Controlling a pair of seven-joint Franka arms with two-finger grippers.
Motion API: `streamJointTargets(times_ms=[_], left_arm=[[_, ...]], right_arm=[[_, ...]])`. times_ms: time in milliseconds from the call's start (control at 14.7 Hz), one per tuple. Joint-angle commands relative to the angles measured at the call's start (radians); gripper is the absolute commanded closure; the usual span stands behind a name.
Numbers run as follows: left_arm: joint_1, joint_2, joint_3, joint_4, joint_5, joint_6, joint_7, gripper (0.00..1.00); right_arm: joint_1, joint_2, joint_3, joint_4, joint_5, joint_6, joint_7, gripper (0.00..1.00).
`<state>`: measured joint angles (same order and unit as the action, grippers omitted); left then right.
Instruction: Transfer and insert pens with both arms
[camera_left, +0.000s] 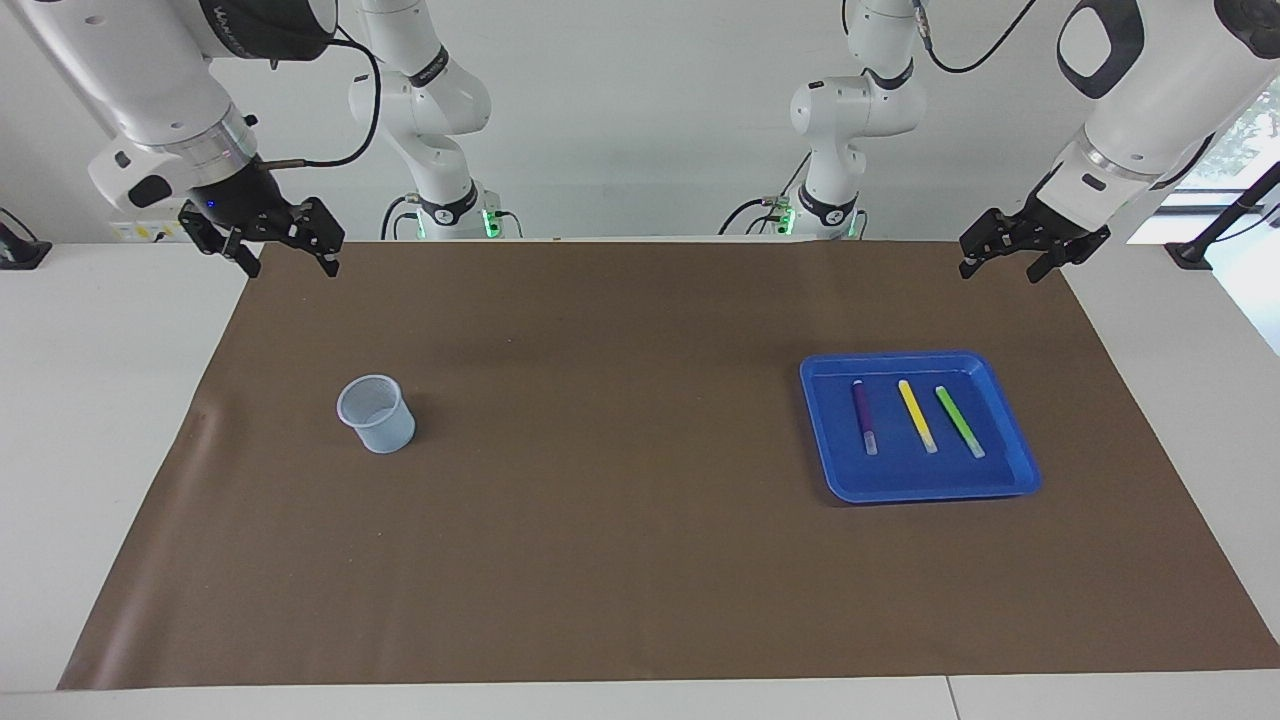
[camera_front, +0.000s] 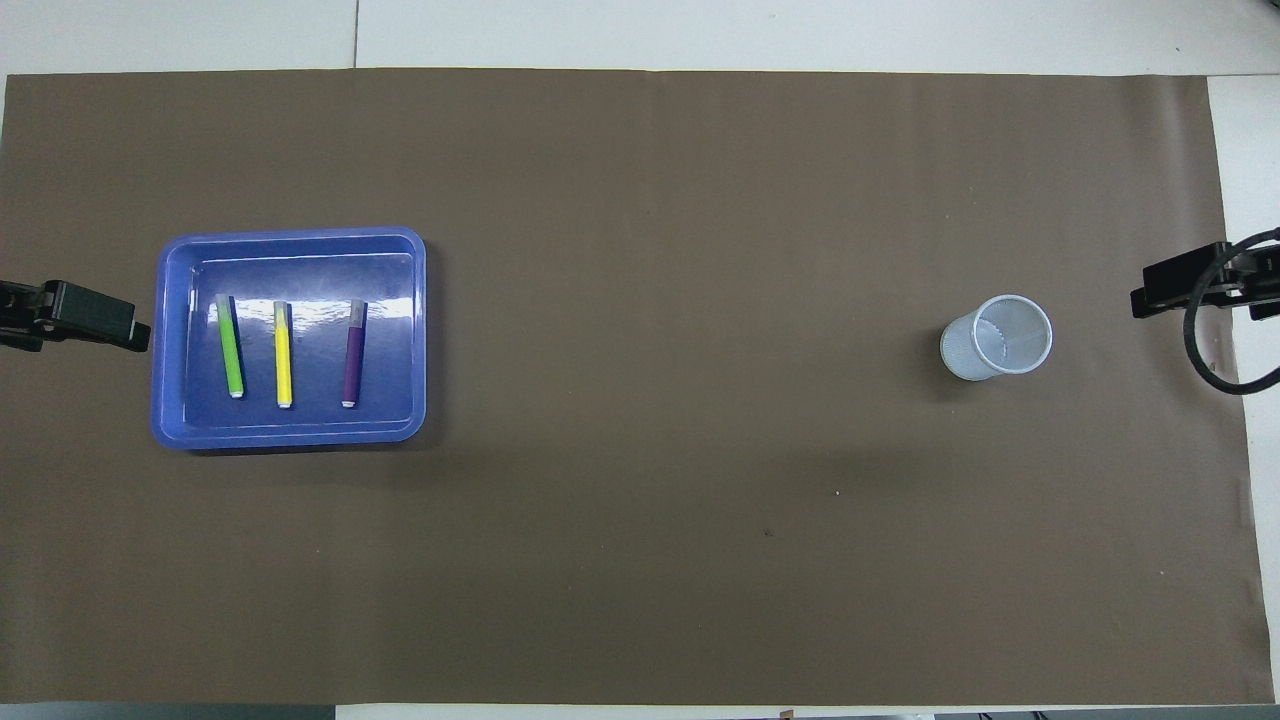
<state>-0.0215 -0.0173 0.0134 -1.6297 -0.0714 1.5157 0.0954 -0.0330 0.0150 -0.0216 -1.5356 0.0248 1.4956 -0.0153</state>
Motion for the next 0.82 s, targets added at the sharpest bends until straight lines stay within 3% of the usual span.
streamJointTargets(times_ms=[0, 341, 749], left_arm=[[-0.003, -0.023, 0.003, -0.015, -0.013, -0.011, 0.017, 0.00], [-0.012, -0.042, -0.001, -0.057, -0.013, 0.003, 0.006, 0.00], [-0.091, -0.058, -0.007, -0.241, -0.005, 0.269, -0.017, 0.00]], right_arm=[[-0.008, -0.017, 0.005, -0.018, 0.018, 0.018, -0.011, 0.00], [-0.008, -0.017, 0.006, -0.018, 0.018, 0.020, -0.011, 0.00], [-0.008, -0.015, 0.006, -0.018, 0.020, 0.017, -0.012, 0.00]])
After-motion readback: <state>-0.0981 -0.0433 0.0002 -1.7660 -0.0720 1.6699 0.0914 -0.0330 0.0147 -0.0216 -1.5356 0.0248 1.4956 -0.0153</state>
